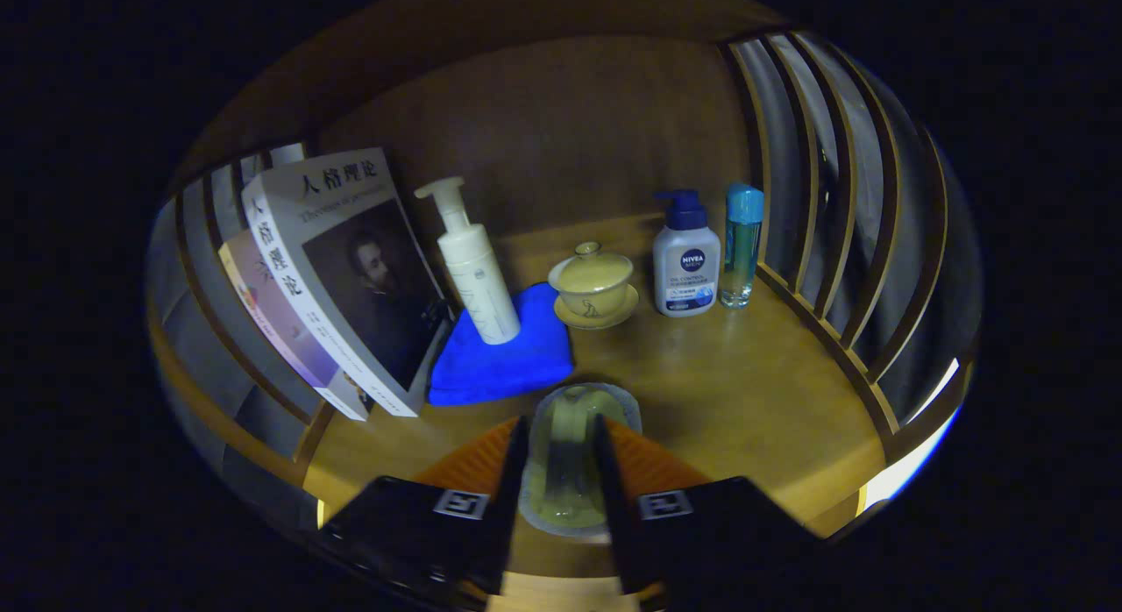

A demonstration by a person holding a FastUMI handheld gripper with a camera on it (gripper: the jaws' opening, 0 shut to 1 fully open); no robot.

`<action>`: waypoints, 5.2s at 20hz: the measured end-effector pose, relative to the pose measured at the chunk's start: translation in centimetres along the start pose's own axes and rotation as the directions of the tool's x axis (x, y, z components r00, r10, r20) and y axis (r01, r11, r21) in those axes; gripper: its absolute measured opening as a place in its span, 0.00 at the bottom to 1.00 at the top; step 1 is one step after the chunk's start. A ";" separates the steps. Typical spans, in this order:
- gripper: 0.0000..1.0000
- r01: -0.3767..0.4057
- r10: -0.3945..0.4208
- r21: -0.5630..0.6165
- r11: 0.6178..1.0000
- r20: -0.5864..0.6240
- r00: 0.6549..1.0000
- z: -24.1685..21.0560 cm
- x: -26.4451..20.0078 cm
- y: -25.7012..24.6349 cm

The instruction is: Pull open the drawer, take out the items inside it, and place them on the countertop above the cabinet.

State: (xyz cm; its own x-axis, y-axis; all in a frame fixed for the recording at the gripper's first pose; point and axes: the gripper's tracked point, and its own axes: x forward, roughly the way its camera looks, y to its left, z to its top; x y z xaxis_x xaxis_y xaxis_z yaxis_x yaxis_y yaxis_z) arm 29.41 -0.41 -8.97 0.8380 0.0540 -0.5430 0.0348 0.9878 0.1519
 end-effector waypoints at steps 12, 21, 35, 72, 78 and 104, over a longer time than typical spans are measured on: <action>0.98 0.029 0.079 -0.218 0.976 0.472 0.878 -0.9 -16.8 4.0; 0.98 0.089 -0.014 -0.100 0.991 0.584 0.811 -9.9 -23.4 0.8; 0.98 0.111 -0.009 -0.189 0.976 0.472 0.881 -22.2 -22.3 -0.8; 0.99 0.118 -0.054 -0.199 0.973 0.300 0.952 -26.5 -13.8 -0.7; 1.00 0.116 -0.053 -0.189 0.975 0.308 0.950 -25.1 -11.8 -0.6; 0.99 0.122 -0.076 -0.132 0.984 0.310 0.948 -19.3 -2.4 -0.4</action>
State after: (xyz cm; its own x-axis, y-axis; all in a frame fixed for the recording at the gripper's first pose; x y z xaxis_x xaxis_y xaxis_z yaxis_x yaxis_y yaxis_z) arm 16.85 1.92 -23.68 0.9602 -0.0689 -0.2706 0.0644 0.9976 -0.0254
